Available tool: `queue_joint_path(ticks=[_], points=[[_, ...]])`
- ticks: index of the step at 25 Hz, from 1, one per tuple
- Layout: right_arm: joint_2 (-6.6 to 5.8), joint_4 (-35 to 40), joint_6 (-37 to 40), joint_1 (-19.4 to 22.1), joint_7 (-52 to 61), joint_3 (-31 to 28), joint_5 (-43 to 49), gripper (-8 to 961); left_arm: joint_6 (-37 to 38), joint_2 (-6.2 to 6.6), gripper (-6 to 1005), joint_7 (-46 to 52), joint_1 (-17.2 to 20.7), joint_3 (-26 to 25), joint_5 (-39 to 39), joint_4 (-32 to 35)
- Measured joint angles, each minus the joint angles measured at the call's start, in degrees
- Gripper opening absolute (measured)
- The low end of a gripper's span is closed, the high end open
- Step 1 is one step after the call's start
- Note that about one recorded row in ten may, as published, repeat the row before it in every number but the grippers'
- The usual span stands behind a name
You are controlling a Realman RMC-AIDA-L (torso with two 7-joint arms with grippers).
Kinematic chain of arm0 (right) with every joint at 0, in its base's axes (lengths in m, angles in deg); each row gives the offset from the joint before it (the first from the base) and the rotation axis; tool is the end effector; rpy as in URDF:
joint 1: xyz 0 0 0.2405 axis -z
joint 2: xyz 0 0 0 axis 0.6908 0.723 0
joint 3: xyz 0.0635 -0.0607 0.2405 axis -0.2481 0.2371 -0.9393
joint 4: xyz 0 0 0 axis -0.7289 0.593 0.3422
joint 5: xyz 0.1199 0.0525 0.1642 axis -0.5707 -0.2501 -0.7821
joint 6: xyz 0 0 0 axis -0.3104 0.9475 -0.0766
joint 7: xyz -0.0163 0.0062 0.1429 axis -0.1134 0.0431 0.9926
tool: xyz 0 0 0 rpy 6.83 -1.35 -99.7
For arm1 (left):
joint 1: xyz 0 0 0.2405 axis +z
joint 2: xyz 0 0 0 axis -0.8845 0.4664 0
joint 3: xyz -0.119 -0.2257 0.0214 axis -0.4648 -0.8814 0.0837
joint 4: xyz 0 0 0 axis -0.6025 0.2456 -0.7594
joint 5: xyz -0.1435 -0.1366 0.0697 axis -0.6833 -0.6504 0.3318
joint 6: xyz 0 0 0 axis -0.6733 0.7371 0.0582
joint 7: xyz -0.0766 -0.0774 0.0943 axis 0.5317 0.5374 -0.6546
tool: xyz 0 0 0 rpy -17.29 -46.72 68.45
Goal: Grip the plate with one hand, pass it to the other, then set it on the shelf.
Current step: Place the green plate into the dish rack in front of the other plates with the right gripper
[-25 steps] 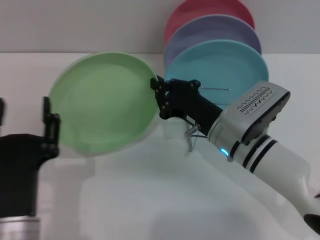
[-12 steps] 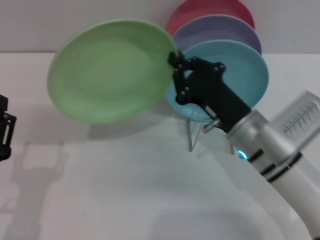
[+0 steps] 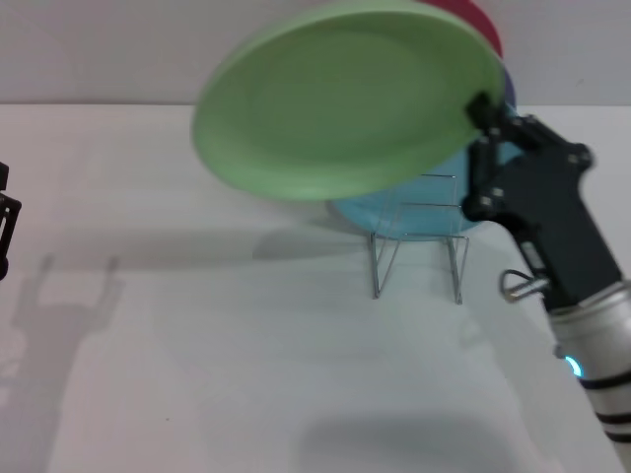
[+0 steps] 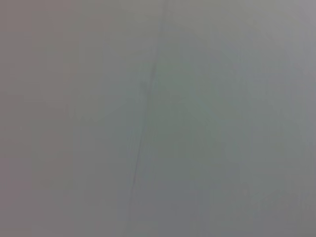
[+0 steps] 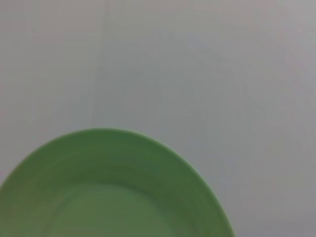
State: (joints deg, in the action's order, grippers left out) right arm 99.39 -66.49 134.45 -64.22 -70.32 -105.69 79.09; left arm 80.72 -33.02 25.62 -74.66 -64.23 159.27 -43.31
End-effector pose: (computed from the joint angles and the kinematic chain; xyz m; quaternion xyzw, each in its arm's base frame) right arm 0.2092 0.2656 -0.0555 -0.6845 0.0771 0.4946 0.5299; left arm -0.2991 0.2255 -0.0011 -0.5981 -0.1533 -0.4785 0.6243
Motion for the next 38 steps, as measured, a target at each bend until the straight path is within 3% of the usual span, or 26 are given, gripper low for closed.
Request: queue_joint_path(ticks=[8, 22, 38], points=[[-0.07, 0.62, 4.32, 4.27, -9.62, -1.44, -0.19, 17, -1.13, 0.24, 814, 2.86, -0.36, -0.57, 0.05, 1.37], [-0.27, 4.6, 3.83, 5.72, -11.26, -2.81, -0.29, 17, -5.76, -0.18, 814, 3.49, -1.7, -1.34, 0.36, 2.0], [-0.16, 9.82, -0.78, 6.11, -11.2, -2.78, -0.29, 18, -5.81, -0.26, 814, 3.48, -2.22, -0.87, 0.41, 0.95]])
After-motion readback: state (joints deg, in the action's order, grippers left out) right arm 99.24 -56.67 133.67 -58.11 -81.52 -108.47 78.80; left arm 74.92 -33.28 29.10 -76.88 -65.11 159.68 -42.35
